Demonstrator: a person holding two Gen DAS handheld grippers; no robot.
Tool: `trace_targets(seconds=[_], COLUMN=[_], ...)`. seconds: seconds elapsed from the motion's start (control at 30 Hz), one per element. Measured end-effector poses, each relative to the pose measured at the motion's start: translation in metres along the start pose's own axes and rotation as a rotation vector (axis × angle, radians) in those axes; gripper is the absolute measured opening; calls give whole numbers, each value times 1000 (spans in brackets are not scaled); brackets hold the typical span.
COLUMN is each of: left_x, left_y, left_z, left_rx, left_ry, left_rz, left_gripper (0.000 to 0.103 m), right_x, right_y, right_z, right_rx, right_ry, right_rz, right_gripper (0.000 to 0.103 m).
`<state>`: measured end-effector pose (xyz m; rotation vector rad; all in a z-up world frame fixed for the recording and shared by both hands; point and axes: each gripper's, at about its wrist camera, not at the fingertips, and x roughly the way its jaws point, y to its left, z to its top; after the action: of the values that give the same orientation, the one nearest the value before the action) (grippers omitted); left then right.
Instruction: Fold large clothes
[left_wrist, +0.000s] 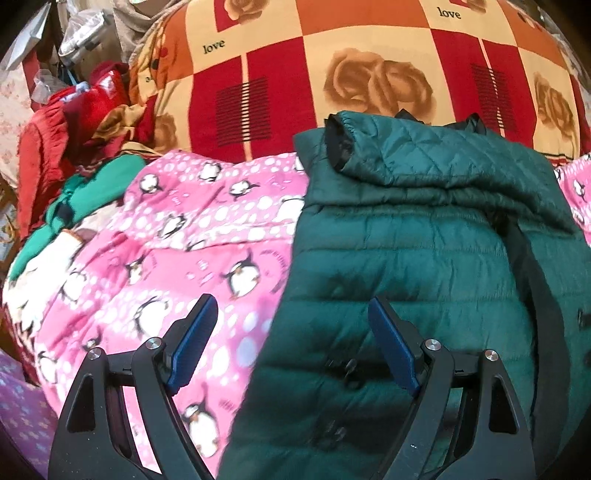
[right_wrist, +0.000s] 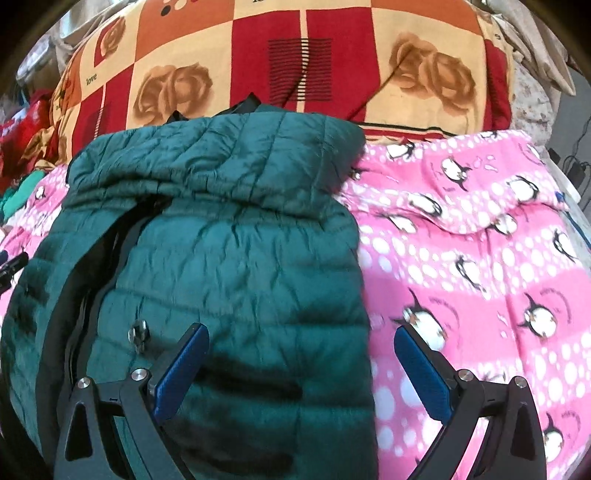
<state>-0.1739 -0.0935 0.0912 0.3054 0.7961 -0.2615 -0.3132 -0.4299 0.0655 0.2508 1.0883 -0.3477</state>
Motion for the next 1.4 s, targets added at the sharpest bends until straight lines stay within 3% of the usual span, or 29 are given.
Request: trace_targets(seconds=[0.47, 0.97, 1.27, 1.4], left_x=[-34, -39, -37, -34], left_y=[24, 23, 30, 37], left_z=[-49, -71, -78, -82], left_rx=[-29, -13, -45, -77], left_ry=[28, 63, 101, 144], left_rz=[-2, -9, -43, -109], left_gripper=[84, 84, 84, 84], right_x=[-23, -35, -36, -37], right_y=[-11, -28, -35, -38], right_z=[-58, -82, -90, -94], right_rx=[32, 46, 50, 63], right_ry=[76, 122, 161, 181], right_rz=[58, 68, 84, 108], right_gripper=[100, 100, 100, 100])
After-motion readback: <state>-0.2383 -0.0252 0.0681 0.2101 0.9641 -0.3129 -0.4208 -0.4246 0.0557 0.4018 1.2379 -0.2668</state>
